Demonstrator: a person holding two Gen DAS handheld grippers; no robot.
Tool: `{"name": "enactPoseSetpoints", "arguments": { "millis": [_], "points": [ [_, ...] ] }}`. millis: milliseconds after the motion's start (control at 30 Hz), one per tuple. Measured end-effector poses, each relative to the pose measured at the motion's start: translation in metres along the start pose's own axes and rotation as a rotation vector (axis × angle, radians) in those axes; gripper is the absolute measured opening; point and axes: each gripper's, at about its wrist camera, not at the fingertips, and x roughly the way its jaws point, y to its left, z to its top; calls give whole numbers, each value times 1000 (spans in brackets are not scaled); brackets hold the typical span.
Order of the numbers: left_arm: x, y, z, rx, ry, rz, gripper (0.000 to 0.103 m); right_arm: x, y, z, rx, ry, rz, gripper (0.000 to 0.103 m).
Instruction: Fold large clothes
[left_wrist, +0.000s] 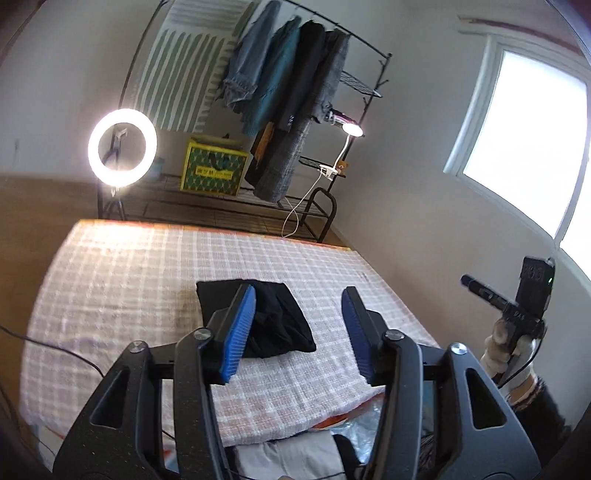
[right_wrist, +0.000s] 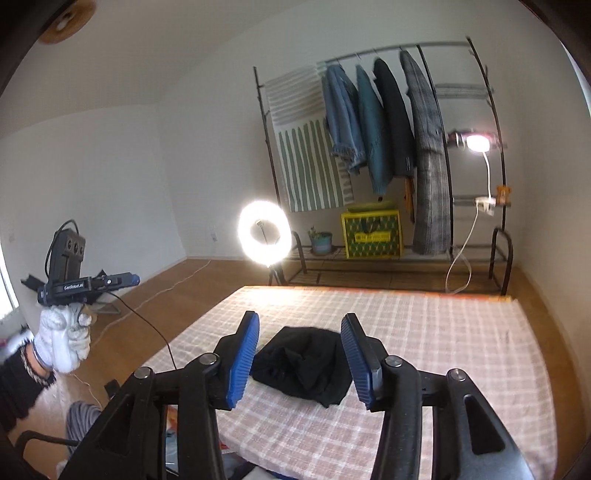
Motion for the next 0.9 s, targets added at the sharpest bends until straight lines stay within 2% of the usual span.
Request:
{"name": "enactPoseSetpoints", "arguments": {
  "millis": [67, 167, 200, 267, 467, 567, 633, 700, 900],
  "points": [
    [16, 18, -13, -70, 22, 10, 55, 20, -9, -13, 58, 40, 2, 50],
    [36, 43, -31, -160, 98, 33, 55, 48, -22, -32, 119, 88, 21, 51],
    [36, 47, -33, -157, 115, 58, 55, 56, -25, -36, 125, 103, 21, 51],
    [19, 44, -28, -130, 91, 92, 55, 62, -30, -39, 126, 110, 14, 51],
    [-55, 1, 10, -21, -24, 101, 55, 56, -45, -29, 147, 71, 20, 51],
    [-65, -11, 21, 23, -39, 105, 59, 58, -46, -25, 144, 65, 21, 51],
    [-56, -6, 18, 16, -37, 100, 60, 68, -45, -26, 153, 74, 28, 51],
    [-33, 9, 6, -33, -9, 92, 60, 78, -43, -31, 162, 94, 30, 51],
    [73, 82, -42, -296, 110, 47, 60, 124, -33, -56, 198, 193, 31, 51]
  ]
}}
